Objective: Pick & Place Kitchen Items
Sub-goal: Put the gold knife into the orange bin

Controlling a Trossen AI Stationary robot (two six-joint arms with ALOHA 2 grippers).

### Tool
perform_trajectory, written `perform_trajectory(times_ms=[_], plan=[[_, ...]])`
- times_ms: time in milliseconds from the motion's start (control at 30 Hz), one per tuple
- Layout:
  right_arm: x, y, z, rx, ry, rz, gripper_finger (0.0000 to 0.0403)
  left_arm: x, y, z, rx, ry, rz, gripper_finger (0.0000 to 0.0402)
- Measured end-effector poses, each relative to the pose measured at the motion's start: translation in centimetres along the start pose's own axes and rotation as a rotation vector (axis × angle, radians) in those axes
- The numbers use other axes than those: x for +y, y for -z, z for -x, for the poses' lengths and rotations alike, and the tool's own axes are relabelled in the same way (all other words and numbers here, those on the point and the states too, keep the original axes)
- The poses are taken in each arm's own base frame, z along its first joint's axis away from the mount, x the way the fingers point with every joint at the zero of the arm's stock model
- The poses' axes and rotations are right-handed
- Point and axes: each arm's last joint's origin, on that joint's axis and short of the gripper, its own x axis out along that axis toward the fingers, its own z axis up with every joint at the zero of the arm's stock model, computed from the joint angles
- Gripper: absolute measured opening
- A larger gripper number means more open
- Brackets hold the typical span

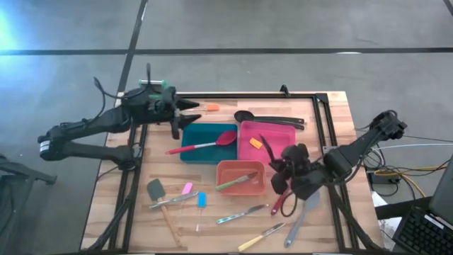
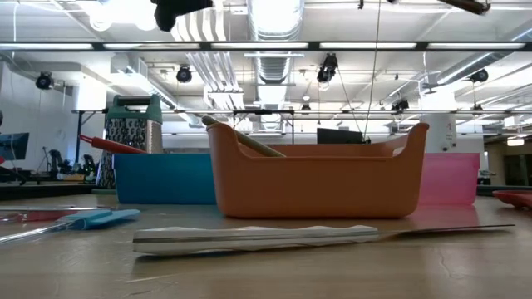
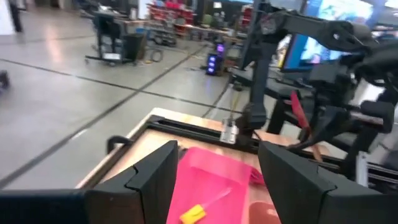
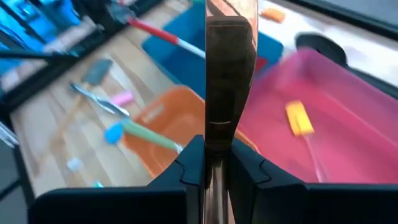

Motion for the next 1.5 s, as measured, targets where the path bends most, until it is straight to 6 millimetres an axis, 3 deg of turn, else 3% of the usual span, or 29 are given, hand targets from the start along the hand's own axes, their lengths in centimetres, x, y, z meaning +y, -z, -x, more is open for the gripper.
perform_trajectory(times_ms=[400,767,1033,1500], plan=[[0.7,-5.7,0.0,-0.234,-0.180,0.043,0.0031,-0.3,1.8,-4.9,0.033,0.204,0.079,0.0229],[0.6,-9.7,-0.4,-0.431,-0.245,0.135,0.0032,-1.3,2.1,-8.5,-0.132,0.345,0.116,0.0229],[0.0,-11.4,-0.9,-0.502,-0.242,0.114,0.0033,-1.8,2.6,-10.7,-0.128,0.397,0.153,0.0229],[-0.2,-12.2,-1.6,-0.506,-0.285,0.139,0.0033,-2.7,1.1,-15.8,-0.134,0.561,0.122,0.0229]])
